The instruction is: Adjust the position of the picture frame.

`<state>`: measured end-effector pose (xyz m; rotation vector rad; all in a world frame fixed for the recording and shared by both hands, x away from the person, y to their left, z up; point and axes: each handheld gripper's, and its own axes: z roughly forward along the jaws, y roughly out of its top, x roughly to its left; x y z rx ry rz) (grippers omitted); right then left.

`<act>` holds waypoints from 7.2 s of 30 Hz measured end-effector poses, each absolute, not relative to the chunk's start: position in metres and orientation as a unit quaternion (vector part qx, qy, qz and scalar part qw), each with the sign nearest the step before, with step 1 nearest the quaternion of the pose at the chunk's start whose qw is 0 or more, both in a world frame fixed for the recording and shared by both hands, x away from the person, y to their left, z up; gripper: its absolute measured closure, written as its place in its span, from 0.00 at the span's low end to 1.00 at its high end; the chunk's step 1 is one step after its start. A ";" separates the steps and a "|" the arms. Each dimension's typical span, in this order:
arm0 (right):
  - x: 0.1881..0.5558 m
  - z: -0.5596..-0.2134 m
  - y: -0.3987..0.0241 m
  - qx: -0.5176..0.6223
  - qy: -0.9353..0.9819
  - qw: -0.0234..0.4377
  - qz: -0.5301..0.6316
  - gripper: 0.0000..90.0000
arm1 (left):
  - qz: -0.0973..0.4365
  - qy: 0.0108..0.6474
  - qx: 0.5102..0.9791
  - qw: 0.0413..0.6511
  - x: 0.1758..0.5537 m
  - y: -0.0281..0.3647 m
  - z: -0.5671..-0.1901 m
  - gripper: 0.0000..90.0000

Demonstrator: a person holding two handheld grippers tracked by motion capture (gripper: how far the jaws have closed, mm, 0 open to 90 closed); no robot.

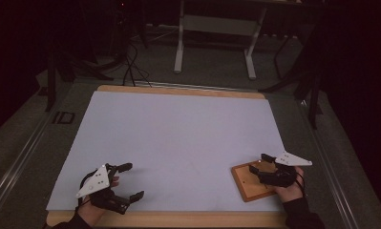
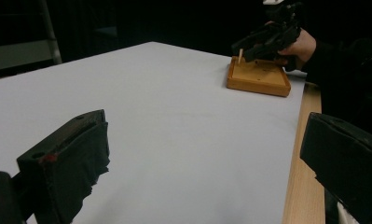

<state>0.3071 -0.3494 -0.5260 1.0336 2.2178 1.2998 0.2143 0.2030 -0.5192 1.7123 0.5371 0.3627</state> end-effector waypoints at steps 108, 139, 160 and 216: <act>0.321 -0.462 -0.227 0.275 0.814 0.158 0.486 0.95 | 0.154 0.230 0.740 0.612 0.216 0.203 -0.519 0.02; 0.366 -0.486 -0.141 0.257 0.836 0.138 0.466 0.95 | 0.155 0.229 0.739 0.614 0.216 0.205 -0.519 0.02; 0.383 -0.518 -0.102 0.258 0.851 0.115 0.442 0.95 | 0.153 0.229 0.739 0.615 0.216 0.207 -0.519 0.02; 0.446 -0.516 -0.097 0.276 0.851 0.095 0.436 1.00 | 0.147 0.228 0.740 0.616 0.215 0.208 -0.520 0.02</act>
